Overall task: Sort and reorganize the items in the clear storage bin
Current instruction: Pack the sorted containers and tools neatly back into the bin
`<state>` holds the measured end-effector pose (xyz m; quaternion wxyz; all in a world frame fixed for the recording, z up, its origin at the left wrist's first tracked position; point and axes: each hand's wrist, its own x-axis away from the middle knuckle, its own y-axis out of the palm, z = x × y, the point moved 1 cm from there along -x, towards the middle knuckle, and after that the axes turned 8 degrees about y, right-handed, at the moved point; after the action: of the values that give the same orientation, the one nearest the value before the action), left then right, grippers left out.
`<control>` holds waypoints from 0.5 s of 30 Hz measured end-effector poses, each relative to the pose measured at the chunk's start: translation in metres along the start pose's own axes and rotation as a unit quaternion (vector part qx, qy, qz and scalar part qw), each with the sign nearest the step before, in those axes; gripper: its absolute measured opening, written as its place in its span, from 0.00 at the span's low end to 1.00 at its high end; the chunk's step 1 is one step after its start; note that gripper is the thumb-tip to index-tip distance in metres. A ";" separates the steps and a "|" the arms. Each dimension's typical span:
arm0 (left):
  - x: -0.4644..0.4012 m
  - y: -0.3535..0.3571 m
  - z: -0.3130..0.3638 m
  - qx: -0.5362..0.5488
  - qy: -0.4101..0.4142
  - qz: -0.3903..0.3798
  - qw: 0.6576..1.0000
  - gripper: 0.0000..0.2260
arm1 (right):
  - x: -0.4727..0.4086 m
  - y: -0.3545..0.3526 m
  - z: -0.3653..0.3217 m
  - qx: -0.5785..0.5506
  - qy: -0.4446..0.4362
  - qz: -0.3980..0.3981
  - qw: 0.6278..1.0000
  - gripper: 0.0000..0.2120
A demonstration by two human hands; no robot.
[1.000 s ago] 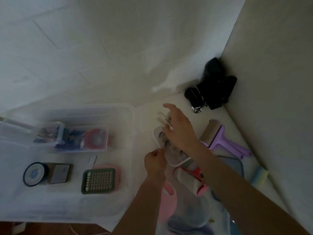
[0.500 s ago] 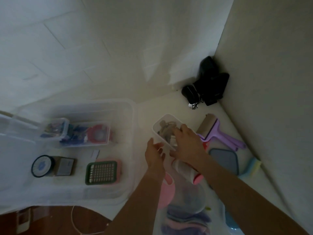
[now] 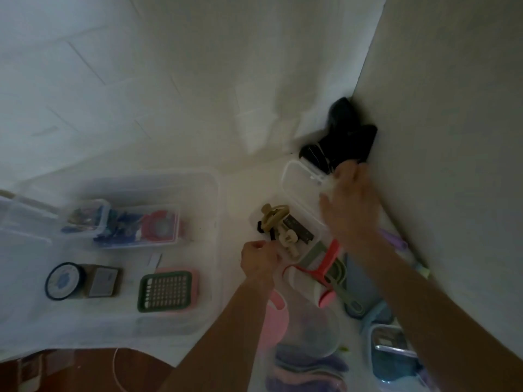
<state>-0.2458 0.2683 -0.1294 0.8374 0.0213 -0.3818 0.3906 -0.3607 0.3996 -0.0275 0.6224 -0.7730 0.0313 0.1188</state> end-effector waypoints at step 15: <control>0.006 0.003 -0.003 0.049 -0.026 -0.036 0.998 0.06 | 0.003 0.057 -0.029 -0.288 0.062 -0.455 0.840 0.17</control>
<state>-0.2438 0.2751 -0.1284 0.8384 0.0866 -0.3830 0.3780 -0.3651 0.3593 -0.0765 0.3528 -0.8504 -0.3212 -0.2220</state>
